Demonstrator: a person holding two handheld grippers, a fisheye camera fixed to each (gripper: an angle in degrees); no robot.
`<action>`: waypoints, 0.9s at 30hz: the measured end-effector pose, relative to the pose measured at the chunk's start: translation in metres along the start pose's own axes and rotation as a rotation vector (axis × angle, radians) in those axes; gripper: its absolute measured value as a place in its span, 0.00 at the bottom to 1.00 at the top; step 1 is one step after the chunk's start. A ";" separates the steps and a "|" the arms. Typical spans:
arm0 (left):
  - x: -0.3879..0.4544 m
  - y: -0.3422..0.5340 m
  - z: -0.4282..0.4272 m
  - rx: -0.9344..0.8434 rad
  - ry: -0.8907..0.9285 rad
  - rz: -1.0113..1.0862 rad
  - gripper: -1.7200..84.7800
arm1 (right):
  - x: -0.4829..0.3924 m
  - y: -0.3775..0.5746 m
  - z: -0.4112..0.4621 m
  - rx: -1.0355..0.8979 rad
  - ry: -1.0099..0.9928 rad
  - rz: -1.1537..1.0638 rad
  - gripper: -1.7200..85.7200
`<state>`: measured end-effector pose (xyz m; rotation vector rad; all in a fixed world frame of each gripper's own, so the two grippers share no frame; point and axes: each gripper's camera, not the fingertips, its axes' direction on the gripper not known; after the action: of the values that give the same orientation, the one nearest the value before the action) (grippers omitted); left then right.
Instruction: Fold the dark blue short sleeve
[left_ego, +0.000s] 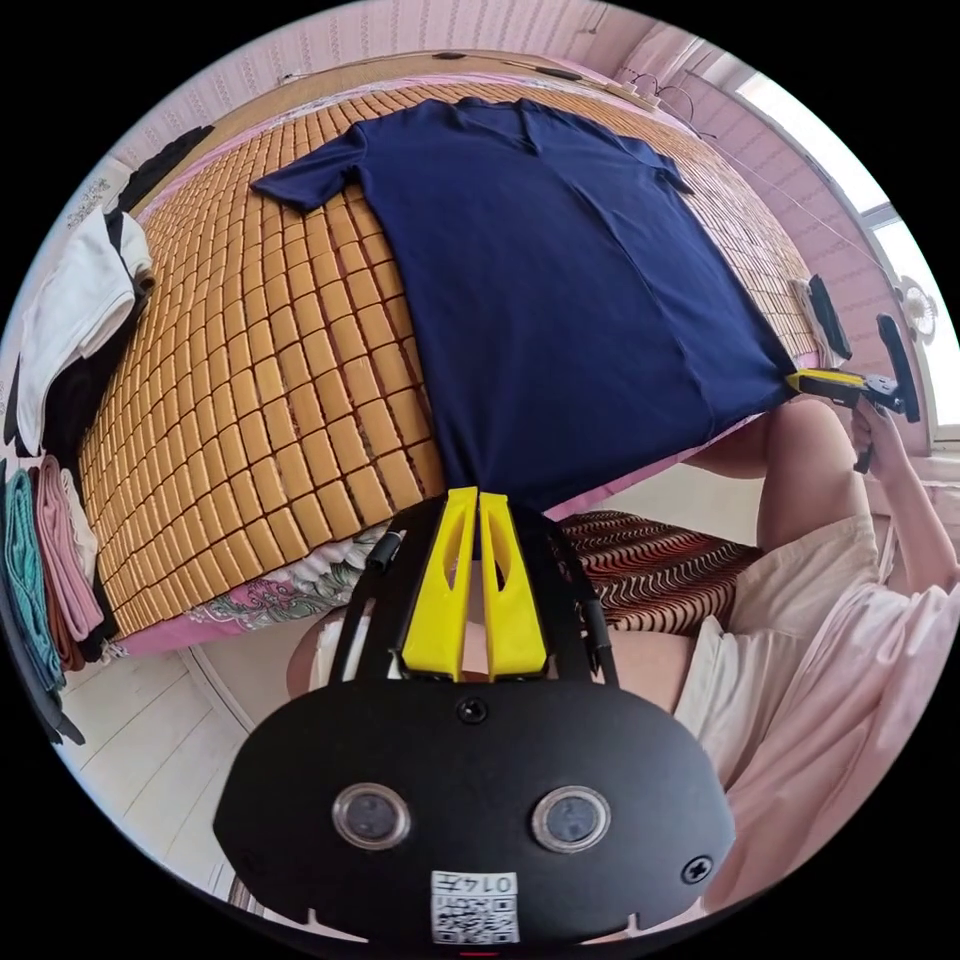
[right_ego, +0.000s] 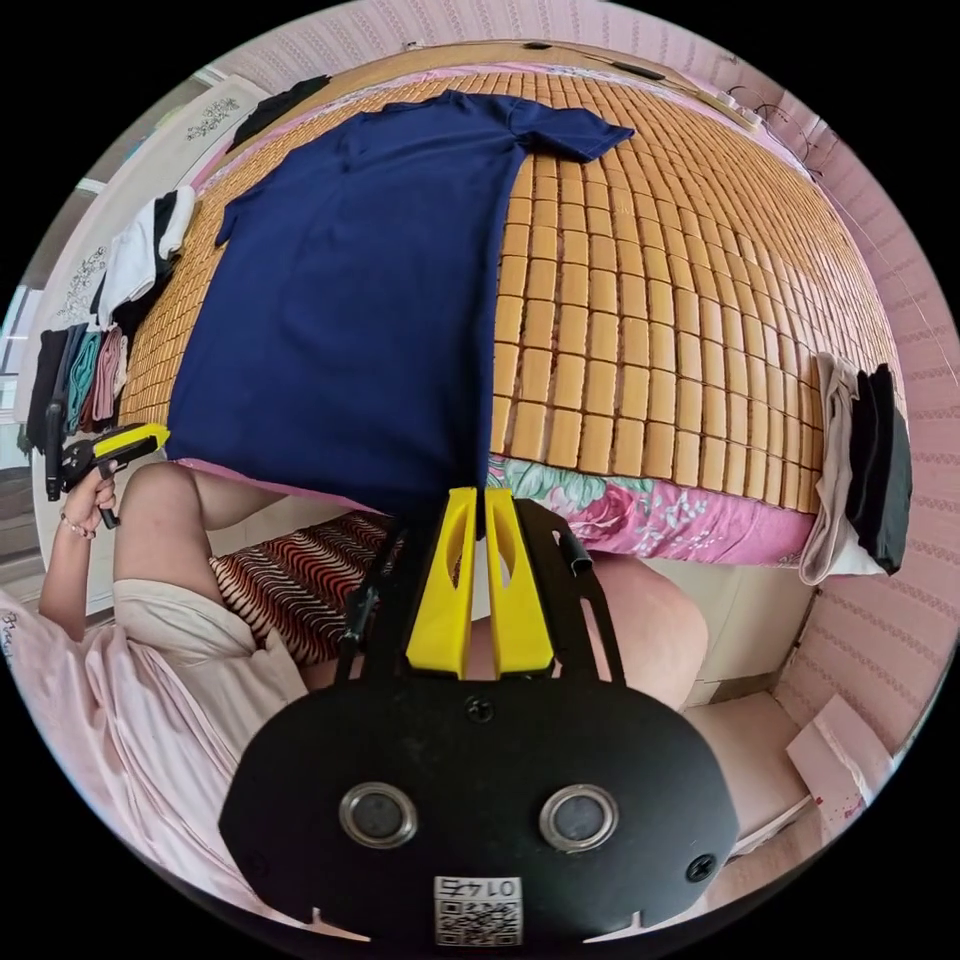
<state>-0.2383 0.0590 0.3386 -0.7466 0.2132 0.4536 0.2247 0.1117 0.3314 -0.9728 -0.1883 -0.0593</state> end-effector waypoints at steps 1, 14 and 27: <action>0.001 0.001 0.002 -0.019 0.006 0.007 0.01 | 0.001 -0.001 0.001 -0.031 -0.003 -0.017 0.02; -0.002 -0.006 -0.034 0.053 -0.090 0.035 0.08 | 0.002 -0.018 -0.022 -0.019 0.121 -0.123 0.07; 0.015 -0.146 -0.009 0.314 -0.046 0.044 0.08 | -0.144 -0.186 -0.021 0.235 -0.070 -0.545 0.09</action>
<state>-0.1570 -0.0367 0.4159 -0.4242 0.2510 0.4654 0.0616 -0.0153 0.4444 -0.6682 -0.5107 -0.4928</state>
